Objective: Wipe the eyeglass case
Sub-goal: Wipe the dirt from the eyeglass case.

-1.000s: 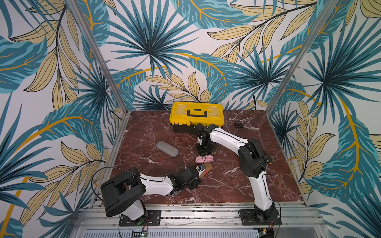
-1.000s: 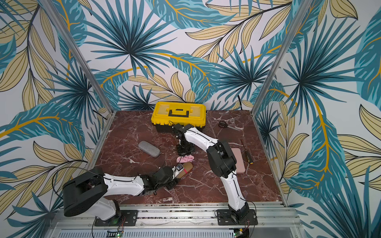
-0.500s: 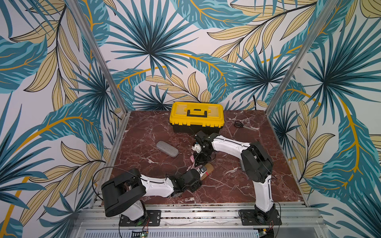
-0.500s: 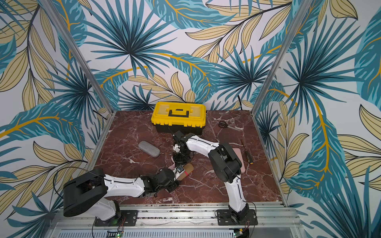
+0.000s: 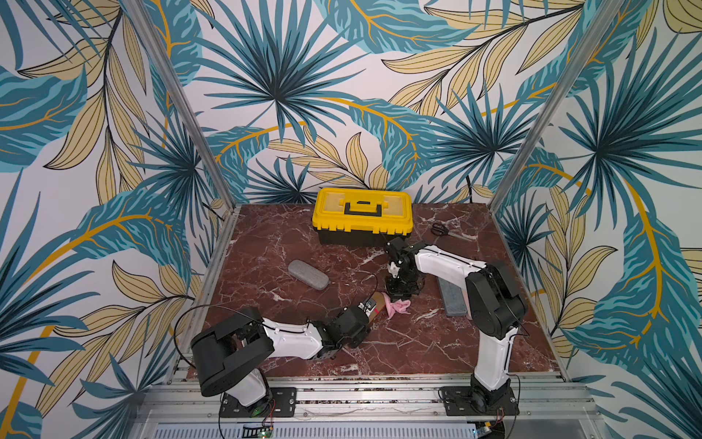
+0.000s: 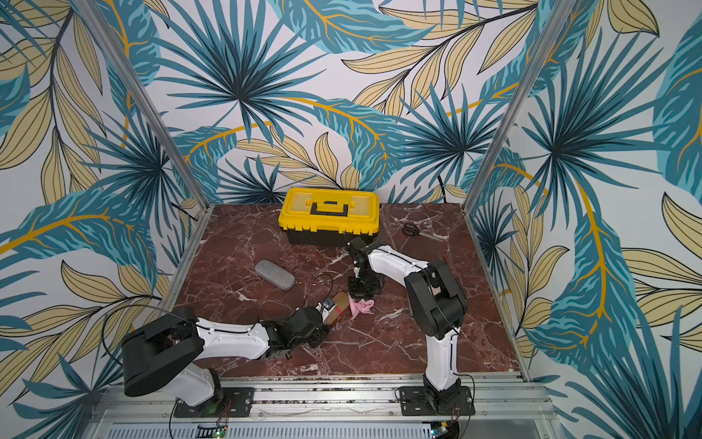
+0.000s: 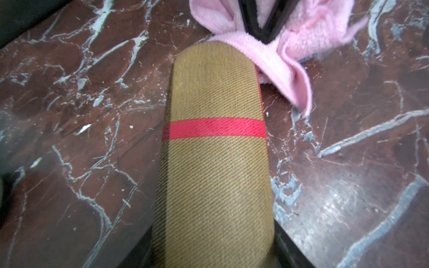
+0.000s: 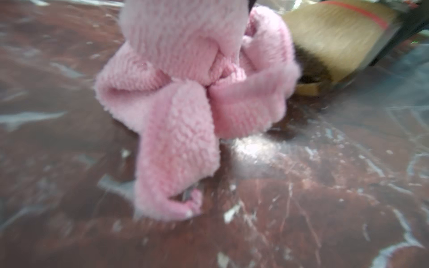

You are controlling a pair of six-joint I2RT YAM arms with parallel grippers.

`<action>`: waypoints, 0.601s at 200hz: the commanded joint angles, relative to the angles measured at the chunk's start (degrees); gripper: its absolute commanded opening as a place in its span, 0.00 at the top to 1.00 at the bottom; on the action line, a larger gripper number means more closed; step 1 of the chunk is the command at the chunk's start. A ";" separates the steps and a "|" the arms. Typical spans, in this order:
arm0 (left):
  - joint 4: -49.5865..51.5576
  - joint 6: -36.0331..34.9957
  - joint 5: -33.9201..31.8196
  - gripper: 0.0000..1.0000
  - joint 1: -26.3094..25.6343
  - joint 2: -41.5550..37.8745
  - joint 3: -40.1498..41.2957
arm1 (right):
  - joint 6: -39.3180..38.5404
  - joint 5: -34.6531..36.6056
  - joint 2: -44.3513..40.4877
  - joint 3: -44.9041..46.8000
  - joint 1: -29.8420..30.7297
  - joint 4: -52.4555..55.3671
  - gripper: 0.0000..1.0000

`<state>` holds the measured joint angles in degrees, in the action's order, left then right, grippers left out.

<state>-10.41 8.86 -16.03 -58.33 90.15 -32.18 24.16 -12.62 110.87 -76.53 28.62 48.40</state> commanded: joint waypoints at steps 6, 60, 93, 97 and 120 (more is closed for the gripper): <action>2.16 1.67 4.64 0.70 0.25 2.20 -2.24 | 11.95 -8.44 -4.85 6.62 1.39 -12.69 1.00; 1.83 3.28 10.69 0.70 1.51 2.59 -3.78 | 29.06 -12.68 -10.39 16.07 12.21 -29.20 1.00; 1.80 3.54 12.27 0.70 1.90 2.08 -3.68 | 31.65 -13.79 -11.20 15.33 15.09 -31.21 1.00; 1.83 3.53 12.34 0.70 1.93 2.09 -3.68 | 30.88 -13.23 -11.14 14.68 14.91 -30.46 1.00; 2.48 3.66 15.02 0.71 1.93 1.78 -3.84 | 25.30 -10.20 -9.02 9.43 11.12 -24.30 1.00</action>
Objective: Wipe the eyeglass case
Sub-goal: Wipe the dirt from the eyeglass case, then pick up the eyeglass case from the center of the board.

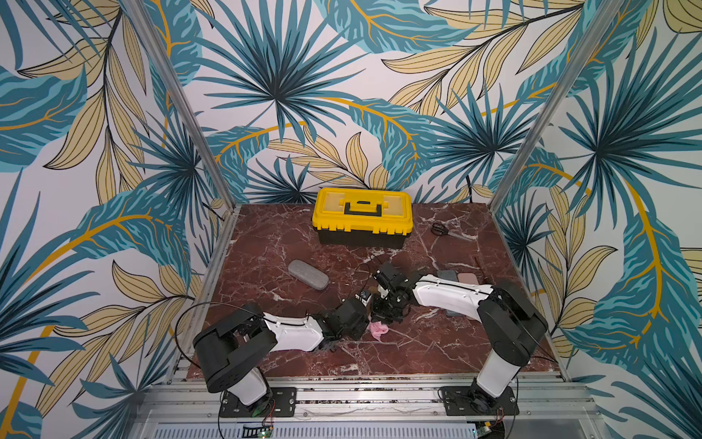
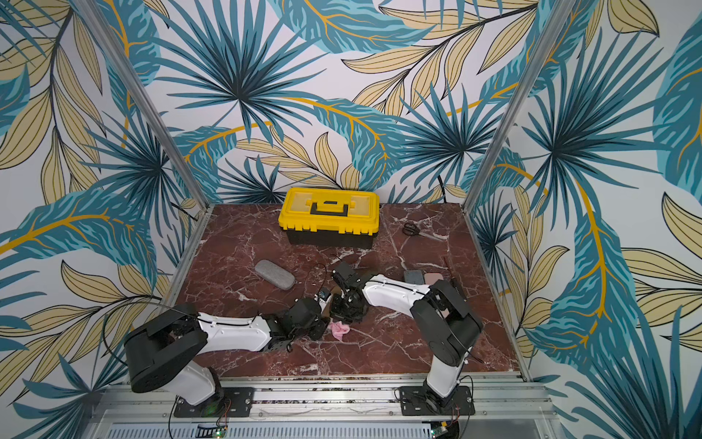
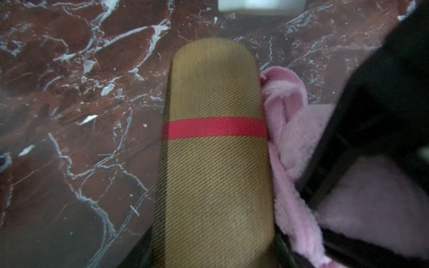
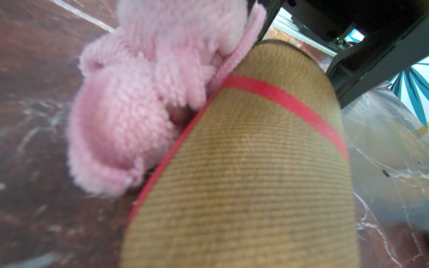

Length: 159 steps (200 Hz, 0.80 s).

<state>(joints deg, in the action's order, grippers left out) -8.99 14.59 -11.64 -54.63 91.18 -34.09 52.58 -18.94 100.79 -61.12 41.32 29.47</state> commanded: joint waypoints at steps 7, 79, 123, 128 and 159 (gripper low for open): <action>1.24 -1.79 11.23 0.71 -1.79 0.55 -1.86 | -4.36 -2.75 1.72 -6.91 -3.75 -4.48 1.00; -0.57 3.60 22.32 0.75 -1.71 -3.42 -0.22 | -16.38 10.95 11.69 -18.29 -16.27 7.55 1.00; -9.91 14.78 32.95 0.79 6.91 -5.97 4.75 | -18.25 17.30 4.46 -10.88 -16.45 11.49 1.00; -10.47 15.52 33.91 0.80 8.17 -5.74 5.06 | -18.33 18.19 3.53 -9.79 -16.60 11.75 1.00; -9.65 16.85 39.44 0.82 12.63 -1.55 3.88 | -18.19 19.07 1.38 -6.40 -17.33 13.05 1.00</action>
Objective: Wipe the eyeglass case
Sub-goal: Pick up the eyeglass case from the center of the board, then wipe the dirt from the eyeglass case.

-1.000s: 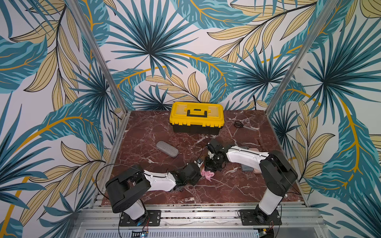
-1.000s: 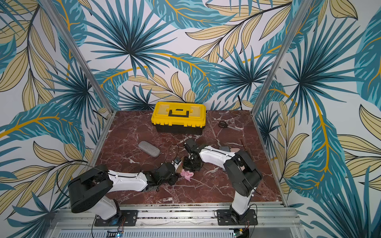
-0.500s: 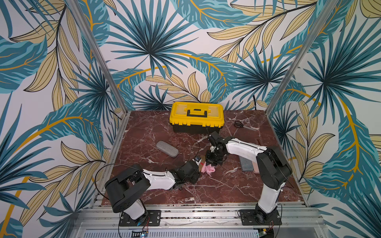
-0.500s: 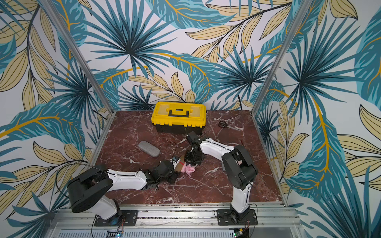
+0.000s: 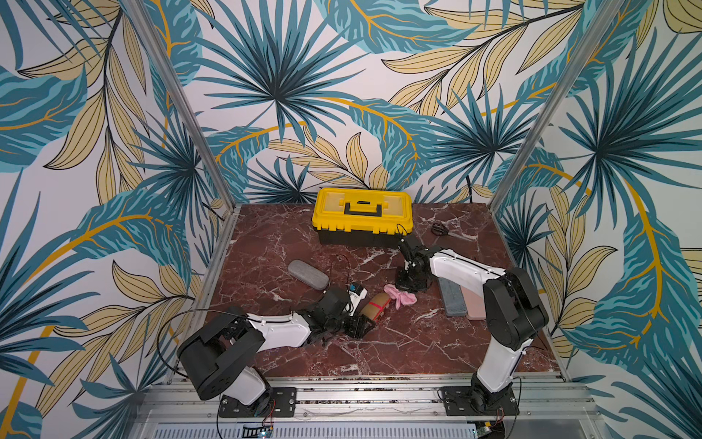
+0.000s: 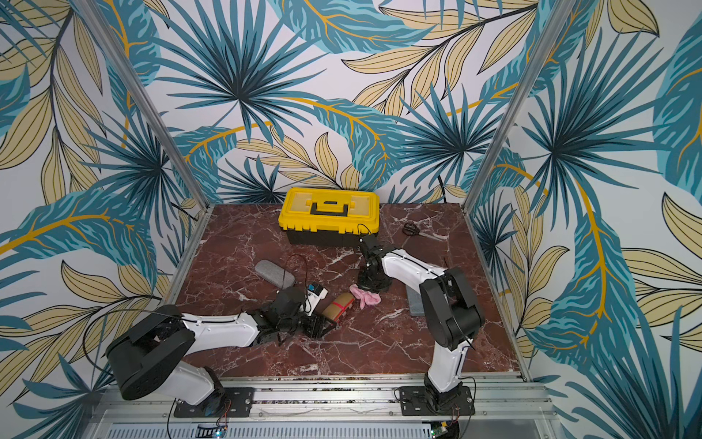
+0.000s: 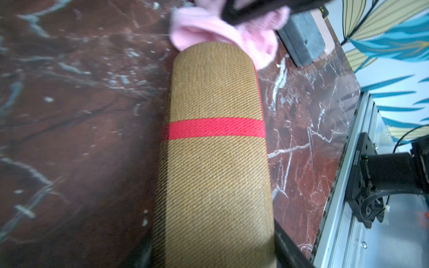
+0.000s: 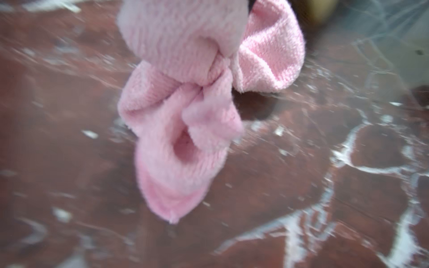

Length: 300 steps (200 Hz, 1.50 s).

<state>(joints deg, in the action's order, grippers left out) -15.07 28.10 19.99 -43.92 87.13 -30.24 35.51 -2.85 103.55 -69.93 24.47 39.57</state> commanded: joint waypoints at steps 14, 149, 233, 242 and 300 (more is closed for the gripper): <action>-3.89 4.33 11.18 0.82 3.39 4.72 -0.34 | -1.02 -0.20 0.64 2.09 -0.48 2.42 1.00; -6.95 9.39 17.78 0.91 8.86 12.75 -3.58 | 17.23 -20.36 -4.71 13.04 11.85 -16.26 1.00; -7.48 10.13 18.55 0.94 8.97 12.50 -2.62 | 11.70 -18.14 -0.53 4.39 5.30 -14.62 1.00; -7.80 10.46 18.71 0.94 9.02 12.15 -2.24 | 9.57 -14.85 0.75 2.70 3.15 -12.30 1.00; -9.33 11.22 19.76 0.95 8.95 11.93 -1.49 | 4.84 -11.76 2.44 1.43 3.24 -9.93 1.00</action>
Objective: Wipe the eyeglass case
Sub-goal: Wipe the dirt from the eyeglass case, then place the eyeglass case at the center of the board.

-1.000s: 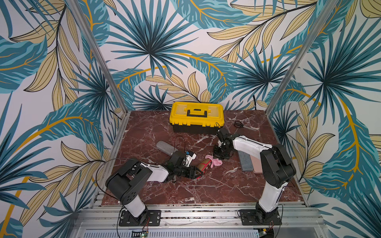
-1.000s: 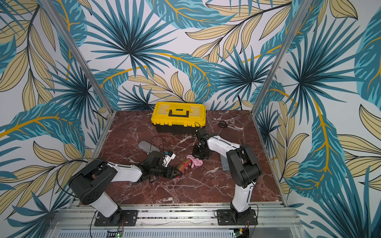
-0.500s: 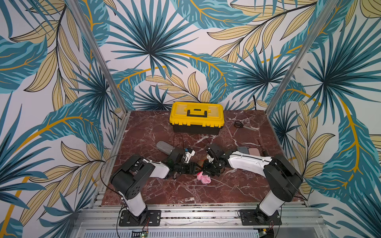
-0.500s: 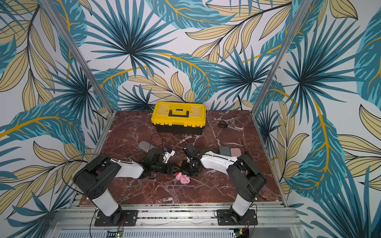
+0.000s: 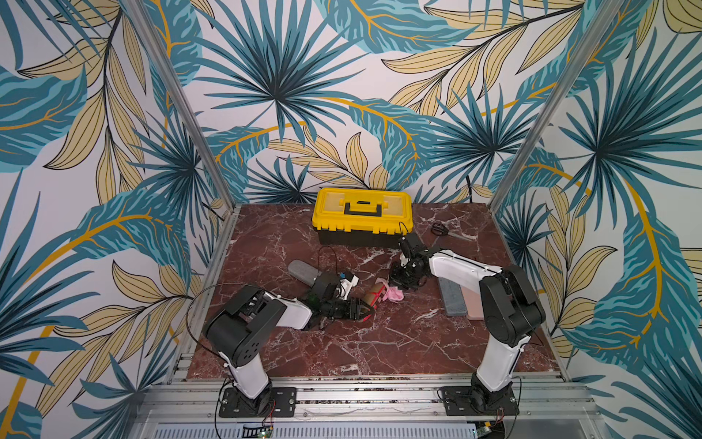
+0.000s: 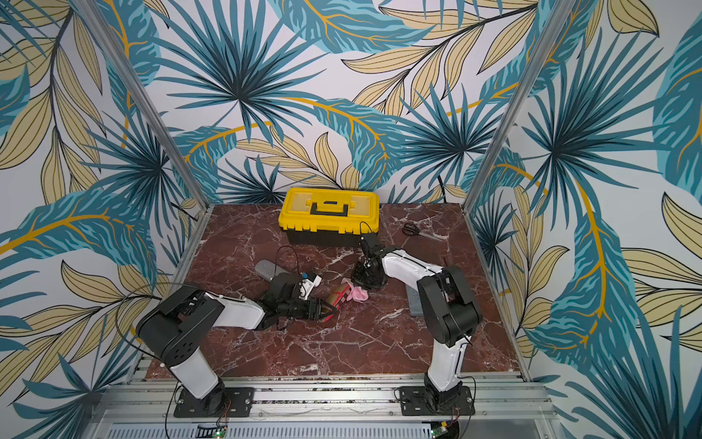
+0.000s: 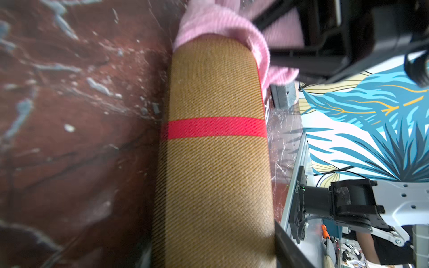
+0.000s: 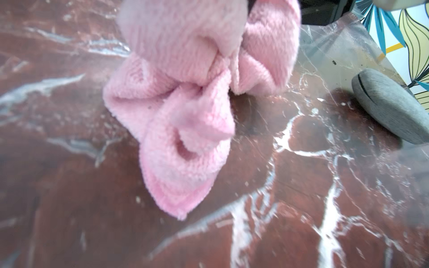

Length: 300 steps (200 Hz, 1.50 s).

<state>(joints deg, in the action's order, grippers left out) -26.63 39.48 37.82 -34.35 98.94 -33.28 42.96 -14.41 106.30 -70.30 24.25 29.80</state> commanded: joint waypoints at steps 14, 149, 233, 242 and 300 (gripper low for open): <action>3.09 -0.83 1.54 0.95 -0.54 -0.14 1.31 | -1.65 -2.37 -1.66 5.01 6.78 -0.98 1.00; -0.28 1.74 1.58 0.99 -0.86 1.79 1.11 | -0.77 -2.94 0.89 -1.18 2.28 -5.04 1.00; 9.72 2.34 -10.68 0.97 -5.67 -4.76 -0.98 | -11.03 18.26 -11.97 -7.23 -3.16 14.81 1.00; 13.69 2.67 -15.58 0.94 -8.11 -5.44 -3.24 | -11.40 19.28 -14.55 -6.20 -4.37 15.94 1.00; 30.64 9.26 -37.01 0.88 -20.04 2.16 -22.58 | -12.81 20.21 -26.09 -1.52 -12.16 18.40 1.00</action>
<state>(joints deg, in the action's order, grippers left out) -4.67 45.28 12.62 -51.79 96.97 -48.40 32.03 3.73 82.06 -74.24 13.65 44.91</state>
